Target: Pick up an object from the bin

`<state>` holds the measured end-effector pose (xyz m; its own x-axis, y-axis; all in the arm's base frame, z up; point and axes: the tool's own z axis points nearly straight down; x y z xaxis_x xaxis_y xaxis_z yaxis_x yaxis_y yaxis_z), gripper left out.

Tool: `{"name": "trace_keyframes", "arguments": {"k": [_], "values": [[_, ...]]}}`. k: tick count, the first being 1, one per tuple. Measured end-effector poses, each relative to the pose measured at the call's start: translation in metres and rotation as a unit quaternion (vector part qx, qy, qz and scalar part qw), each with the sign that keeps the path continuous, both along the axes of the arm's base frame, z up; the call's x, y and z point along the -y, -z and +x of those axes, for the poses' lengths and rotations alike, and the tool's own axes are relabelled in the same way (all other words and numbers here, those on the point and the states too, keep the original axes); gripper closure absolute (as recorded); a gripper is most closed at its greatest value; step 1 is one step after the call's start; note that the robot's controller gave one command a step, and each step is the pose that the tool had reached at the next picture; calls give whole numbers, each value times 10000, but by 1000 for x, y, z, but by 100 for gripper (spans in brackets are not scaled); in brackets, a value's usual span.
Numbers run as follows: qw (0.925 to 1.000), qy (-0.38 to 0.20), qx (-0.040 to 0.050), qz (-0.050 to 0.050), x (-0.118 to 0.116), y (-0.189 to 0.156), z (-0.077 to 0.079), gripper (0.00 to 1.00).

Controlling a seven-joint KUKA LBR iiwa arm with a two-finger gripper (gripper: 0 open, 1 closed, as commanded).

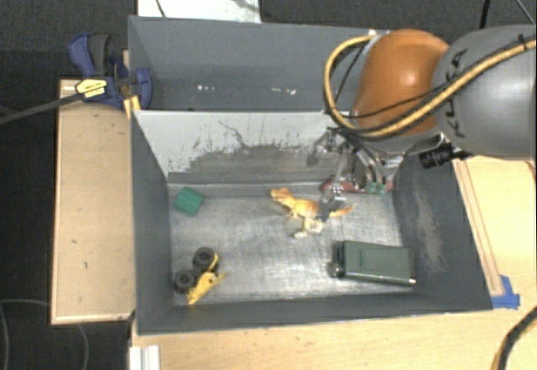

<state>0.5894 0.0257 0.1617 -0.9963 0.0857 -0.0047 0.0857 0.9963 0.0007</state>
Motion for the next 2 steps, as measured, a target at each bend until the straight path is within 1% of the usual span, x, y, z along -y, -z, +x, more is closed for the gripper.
{"name": "trace_keyframes", "arguments": {"k": [1, 2], "values": [[9998, 201, -12, 6, -10, 45, -18, 0], [9981, 609, 1, 8, -26, 91, -5, 0]]}}
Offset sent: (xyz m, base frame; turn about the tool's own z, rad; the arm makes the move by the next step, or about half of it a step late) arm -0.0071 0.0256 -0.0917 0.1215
